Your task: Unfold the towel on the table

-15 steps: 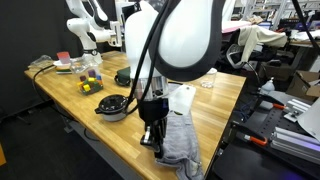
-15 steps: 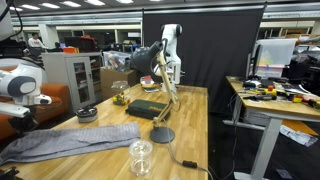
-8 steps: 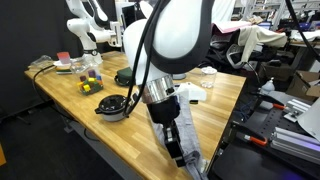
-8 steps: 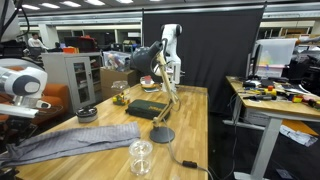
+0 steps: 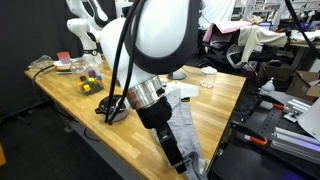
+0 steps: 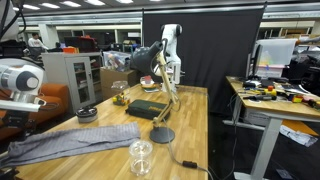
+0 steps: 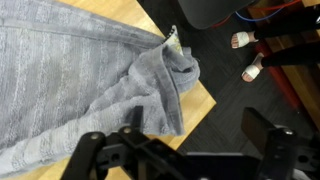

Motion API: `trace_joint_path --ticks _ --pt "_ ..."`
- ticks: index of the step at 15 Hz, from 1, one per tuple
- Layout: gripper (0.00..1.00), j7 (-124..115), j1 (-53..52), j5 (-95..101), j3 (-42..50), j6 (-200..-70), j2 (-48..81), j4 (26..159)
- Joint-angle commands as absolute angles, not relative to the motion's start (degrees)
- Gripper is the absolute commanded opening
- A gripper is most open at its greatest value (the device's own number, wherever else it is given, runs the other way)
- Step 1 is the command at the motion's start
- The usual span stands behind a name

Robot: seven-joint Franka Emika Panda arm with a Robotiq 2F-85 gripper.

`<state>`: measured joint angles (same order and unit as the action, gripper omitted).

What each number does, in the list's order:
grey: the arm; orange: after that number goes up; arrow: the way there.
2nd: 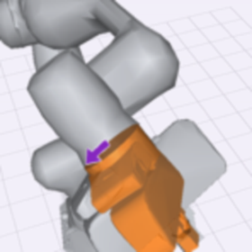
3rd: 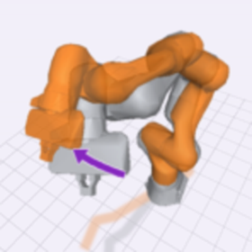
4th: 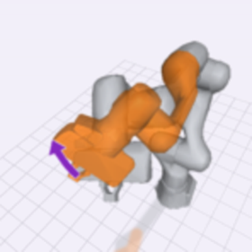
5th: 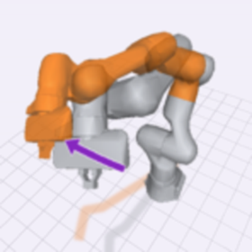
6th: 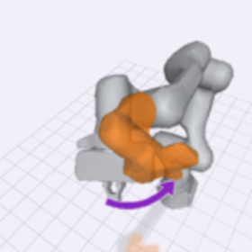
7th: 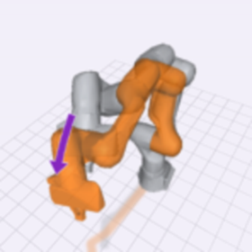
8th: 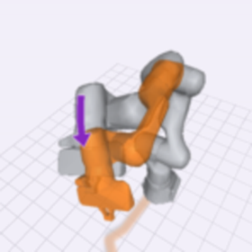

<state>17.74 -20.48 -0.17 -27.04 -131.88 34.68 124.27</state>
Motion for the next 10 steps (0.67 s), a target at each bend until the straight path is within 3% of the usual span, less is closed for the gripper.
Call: trace_joint_path --ticks 1,10 --pt "1.00 19.23 -21.89 0.84 -26.69 -129.38 37.17 120.17" --pt "1.00 22.91 -22.45 0.36 -28.40 -131.42 39.72 115.83"
